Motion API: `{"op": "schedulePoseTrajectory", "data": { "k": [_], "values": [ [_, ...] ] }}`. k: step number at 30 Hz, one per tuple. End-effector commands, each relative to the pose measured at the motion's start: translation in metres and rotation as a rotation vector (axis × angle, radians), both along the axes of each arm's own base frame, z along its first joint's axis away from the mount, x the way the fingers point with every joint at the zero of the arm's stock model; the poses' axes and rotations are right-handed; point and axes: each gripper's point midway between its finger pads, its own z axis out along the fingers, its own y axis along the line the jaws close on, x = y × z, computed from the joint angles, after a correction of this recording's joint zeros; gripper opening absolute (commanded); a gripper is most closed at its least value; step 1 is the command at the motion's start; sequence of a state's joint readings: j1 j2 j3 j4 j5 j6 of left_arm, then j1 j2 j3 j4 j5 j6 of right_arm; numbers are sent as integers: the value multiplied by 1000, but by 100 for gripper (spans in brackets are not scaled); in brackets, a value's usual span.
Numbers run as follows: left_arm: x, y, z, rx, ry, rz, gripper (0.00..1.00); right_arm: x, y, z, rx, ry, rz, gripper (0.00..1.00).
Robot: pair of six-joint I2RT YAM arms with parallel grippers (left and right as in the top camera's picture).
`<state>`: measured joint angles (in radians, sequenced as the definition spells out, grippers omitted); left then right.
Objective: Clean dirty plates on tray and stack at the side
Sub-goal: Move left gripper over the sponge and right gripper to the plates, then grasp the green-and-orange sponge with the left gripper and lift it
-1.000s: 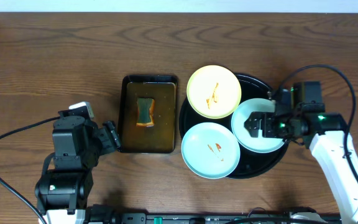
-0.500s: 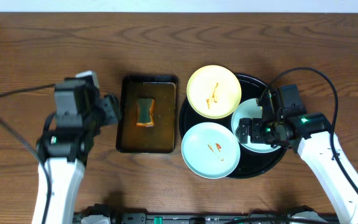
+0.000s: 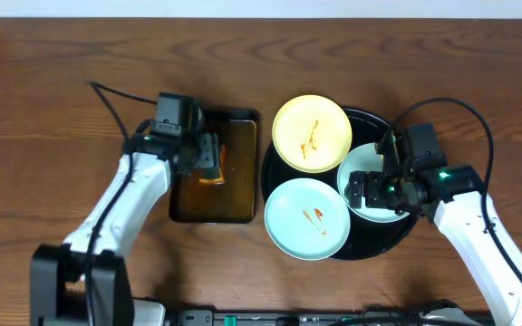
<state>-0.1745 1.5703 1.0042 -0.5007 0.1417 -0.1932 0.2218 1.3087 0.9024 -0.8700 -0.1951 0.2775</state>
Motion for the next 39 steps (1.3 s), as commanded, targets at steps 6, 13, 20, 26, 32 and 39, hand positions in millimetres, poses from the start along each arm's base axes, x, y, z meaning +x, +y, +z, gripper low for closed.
{"op": "schedulePoseTrajectory", "data": {
  "k": [6,13,20,26,32,39],
  "values": [
    [3,-2,-30,12,73,-18,67,6,1,8,-2,-29,-5,99],
    [-1,-8,-41,26,98,-62,63,6,1,8,-2,-29,-5,99],
    [-1,-17,-45,38,94,-106,58,5,1,8,-2,-29,-5,99],
    [-1,-16,-46,45,93,-103,54,5,2,8,-2,-29,-5,99],
    [-6,-15,-54,45,98,-103,47,5,1,8,-2,-28,-5,99],
    [-7,-15,-57,45,95,-103,41,5,2,8,-1,-28,-5,99]
  ]
}}
